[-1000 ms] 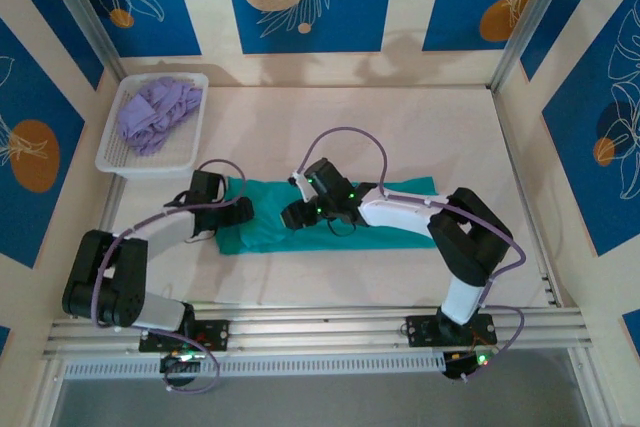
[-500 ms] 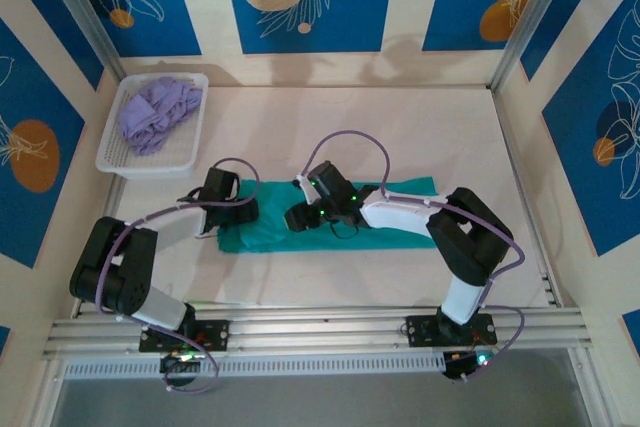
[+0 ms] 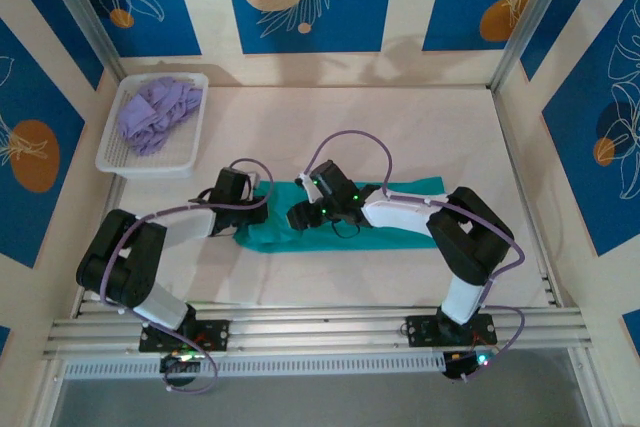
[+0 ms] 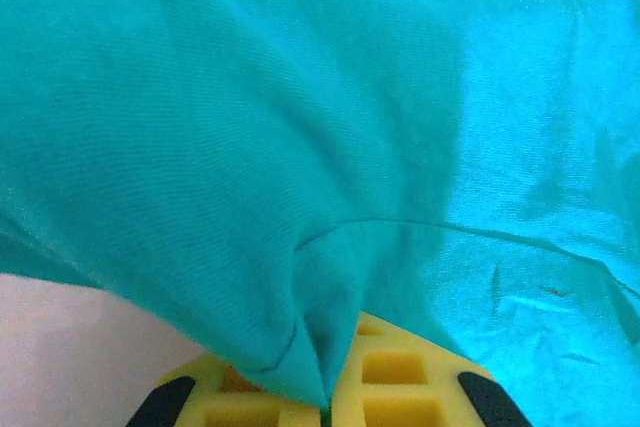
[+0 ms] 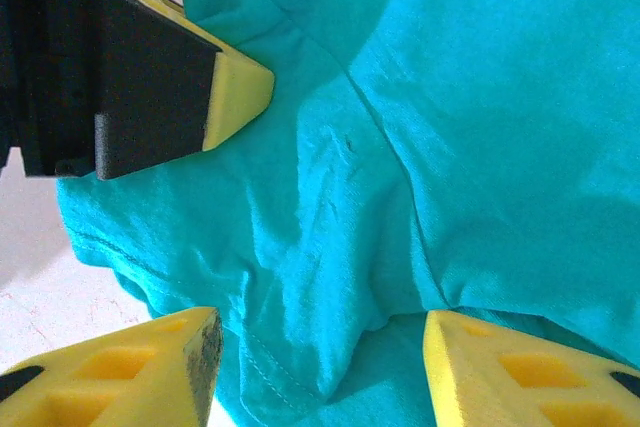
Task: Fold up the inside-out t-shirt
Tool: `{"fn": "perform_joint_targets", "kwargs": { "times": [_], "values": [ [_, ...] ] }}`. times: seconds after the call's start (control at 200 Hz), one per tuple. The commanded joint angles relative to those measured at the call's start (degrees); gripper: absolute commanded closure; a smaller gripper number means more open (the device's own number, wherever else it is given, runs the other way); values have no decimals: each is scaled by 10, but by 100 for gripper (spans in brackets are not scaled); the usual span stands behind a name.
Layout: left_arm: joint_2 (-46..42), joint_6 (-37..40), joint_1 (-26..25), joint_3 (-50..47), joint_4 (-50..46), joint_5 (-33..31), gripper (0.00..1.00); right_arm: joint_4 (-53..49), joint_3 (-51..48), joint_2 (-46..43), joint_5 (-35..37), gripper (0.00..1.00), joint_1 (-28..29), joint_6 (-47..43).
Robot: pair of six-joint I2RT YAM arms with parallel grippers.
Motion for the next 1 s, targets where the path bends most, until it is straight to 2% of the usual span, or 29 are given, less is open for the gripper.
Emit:
{"fn": "perform_joint_targets", "kwargs": {
  "times": [0.0, 0.295, 0.465, 0.68, 0.79, 0.995],
  "values": [
    [-21, 14, 1, -2, -12, -56, 100, -6, -15, -27, 2, 44, -8, 5],
    [-88, 68, 16, 61, -183, -216, 100, 1, -80, -127, 11, 44, -68, 1],
    [-93, 119, 19, 174, -328, -331, 100, -23, -119, -202, 39, 44, -106, 5],
    [-53, 233, 23, 361, -490, -517, 100, -54, -172, -304, 50, 43, -142, -8],
    [-23, 249, 14, 435, -537, -538, 100, -63, -190, -340, 42, 43, -162, -5],
    [38, 238, -37, 479, -563, -550, 100, -65, -204, -371, 26, 43, -183, -2]
  ]
}}
